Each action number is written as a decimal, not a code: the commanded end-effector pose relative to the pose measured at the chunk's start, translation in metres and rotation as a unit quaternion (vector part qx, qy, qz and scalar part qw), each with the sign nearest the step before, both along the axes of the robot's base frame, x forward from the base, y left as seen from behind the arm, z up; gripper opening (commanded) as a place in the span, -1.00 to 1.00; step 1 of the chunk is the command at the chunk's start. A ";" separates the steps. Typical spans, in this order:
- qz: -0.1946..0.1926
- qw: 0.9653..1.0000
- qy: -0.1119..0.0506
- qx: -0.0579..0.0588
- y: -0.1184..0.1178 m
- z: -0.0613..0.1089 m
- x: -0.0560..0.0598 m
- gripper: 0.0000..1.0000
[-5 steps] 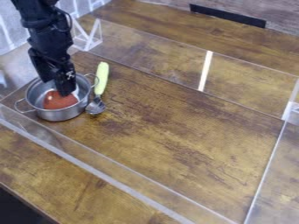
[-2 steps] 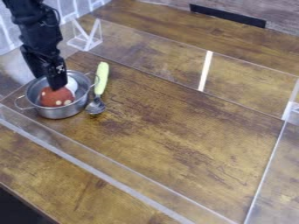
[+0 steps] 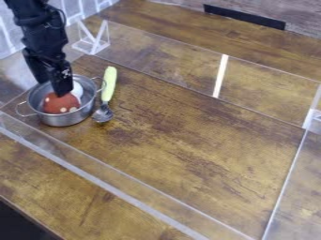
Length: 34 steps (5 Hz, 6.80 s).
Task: Remove the mushroom from the silver pot and put it on the table
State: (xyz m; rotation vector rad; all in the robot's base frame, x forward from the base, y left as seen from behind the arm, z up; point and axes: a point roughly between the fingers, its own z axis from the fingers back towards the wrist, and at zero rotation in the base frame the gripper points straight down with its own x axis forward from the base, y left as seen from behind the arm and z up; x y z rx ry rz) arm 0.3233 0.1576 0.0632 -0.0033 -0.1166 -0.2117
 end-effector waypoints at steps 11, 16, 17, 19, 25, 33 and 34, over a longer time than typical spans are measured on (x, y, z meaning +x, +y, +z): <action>-0.028 0.999 0.032 -0.026 -0.069 0.073 0.031 -1.00; -0.065 0.994 0.054 -0.065 -0.110 0.084 0.027 -1.00; -0.056 0.994 0.058 -0.070 -0.121 0.093 0.029 -1.00; -0.122 0.988 0.066 -0.072 -0.140 0.095 0.020 -1.00; -0.143 0.982 0.088 -0.092 -0.144 0.025 0.036 1.00; -0.126 0.974 0.154 -0.113 -0.208 0.041 0.001 -1.00; -0.111 0.975 0.153 -0.120 -0.202 0.046 0.008 -1.00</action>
